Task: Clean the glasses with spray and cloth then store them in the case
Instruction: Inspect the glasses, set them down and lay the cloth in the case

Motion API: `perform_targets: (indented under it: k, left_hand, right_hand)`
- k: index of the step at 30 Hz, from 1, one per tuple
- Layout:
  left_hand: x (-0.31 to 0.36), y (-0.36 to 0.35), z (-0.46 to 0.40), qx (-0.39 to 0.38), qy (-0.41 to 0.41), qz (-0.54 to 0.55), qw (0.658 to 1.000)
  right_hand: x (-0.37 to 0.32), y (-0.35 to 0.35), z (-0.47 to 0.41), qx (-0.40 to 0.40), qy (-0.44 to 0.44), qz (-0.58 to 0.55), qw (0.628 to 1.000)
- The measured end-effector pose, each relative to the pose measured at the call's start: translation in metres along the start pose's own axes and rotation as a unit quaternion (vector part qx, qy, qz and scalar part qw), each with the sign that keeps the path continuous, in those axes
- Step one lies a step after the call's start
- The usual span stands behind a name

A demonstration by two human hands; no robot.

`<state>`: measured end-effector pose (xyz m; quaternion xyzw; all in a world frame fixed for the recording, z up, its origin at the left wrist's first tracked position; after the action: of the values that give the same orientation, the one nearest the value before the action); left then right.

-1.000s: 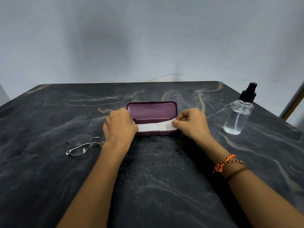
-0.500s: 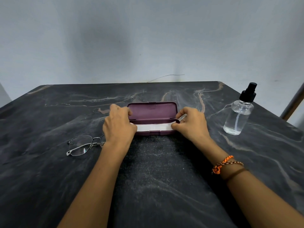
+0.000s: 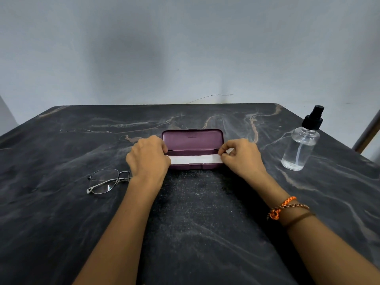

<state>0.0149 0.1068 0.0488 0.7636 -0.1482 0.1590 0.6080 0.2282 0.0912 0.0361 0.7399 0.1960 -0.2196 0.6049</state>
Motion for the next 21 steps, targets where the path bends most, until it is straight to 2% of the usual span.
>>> perform_targets:
  k: [6, 21]
  left_hand:
    - [0.001, -0.002, -0.001, -0.016, 0.007, -0.051, 0.999]
    - [0.013, 0.002, 0.003, 0.008, -0.066, -0.047, 0.997]
  right_hand:
    - [-0.006, 0.004, 0.001, 0.005, 0.013, 0.060, 0.998]
    - [-0.006, 0.012, 0.006, 0.077, 0.055, -0.004, 0.996]
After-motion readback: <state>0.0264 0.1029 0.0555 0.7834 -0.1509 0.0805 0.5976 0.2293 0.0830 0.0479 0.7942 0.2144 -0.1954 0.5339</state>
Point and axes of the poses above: each hand's wrist, its own z-axis away from the middle knuckle, its own y-axis out of the back of the hand, x = y × z, the point moved 8 cm from there along -z, towards the middle knuckle, and after that the axes turned 11 degrees about -x, right-handed, at the moved point
